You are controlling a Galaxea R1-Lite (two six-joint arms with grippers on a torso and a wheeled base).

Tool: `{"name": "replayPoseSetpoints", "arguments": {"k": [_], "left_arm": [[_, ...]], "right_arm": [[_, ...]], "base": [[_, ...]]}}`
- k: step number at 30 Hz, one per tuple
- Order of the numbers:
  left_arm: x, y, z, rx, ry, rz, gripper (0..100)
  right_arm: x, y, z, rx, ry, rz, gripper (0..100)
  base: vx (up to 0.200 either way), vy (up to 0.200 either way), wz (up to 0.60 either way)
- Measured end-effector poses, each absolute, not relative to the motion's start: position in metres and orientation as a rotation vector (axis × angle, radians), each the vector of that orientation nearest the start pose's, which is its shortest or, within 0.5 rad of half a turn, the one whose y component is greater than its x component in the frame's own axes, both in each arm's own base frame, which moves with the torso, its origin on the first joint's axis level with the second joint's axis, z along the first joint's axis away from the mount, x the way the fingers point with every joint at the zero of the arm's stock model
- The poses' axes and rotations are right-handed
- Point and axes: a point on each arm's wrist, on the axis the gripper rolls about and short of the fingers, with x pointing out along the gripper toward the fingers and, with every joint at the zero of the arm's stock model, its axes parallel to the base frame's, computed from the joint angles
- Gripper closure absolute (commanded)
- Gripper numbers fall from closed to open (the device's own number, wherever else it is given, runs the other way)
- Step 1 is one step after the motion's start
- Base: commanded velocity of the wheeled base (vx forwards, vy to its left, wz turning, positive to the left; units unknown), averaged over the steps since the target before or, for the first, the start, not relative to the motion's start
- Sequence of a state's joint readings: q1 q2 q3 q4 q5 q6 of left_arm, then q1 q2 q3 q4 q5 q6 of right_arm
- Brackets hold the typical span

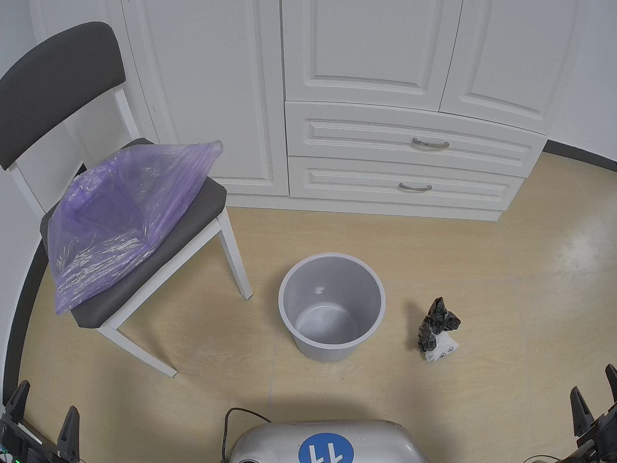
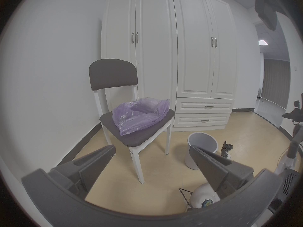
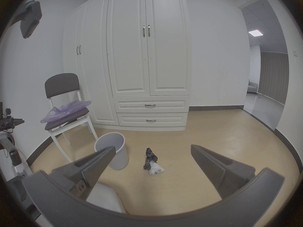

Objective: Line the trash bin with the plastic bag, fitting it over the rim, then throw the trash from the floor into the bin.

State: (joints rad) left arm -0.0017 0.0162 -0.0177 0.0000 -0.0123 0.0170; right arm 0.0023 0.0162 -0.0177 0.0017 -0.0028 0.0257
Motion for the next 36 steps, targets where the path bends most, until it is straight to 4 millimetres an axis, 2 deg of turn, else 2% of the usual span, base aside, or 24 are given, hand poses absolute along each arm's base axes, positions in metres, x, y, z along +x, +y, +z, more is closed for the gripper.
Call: {"name": "replayPoseSetpoints", "arguments": {"k": [11, 24, 36], "left_arm": [[-0.0229, -0.0002, 0.0807, 0.017, -0.002, -0.014, 0], [-0.0229, -0.0004, 0.0807, 0.030, -0.002, -0.020, 0], [-0.0229, -0.0013, 0.0811, 0.074, -0.007, -0.056, 0]], "right_arm": [[-0.0229, 0.0001, 0.0805, -0.010, 0.001, 0.003, 0], [-0.0229, -0.0001, 0.0807, 0.027, -0.002, -0.003, 0], [-0.0229, 0.0004, 0.0808, -0.051, -0.002, 0.014, 0]], "base": [[0.000, 0.000, 0.00], [0.000, 0.000, 0.00], [0.000, 0.000, 0.00]]}}
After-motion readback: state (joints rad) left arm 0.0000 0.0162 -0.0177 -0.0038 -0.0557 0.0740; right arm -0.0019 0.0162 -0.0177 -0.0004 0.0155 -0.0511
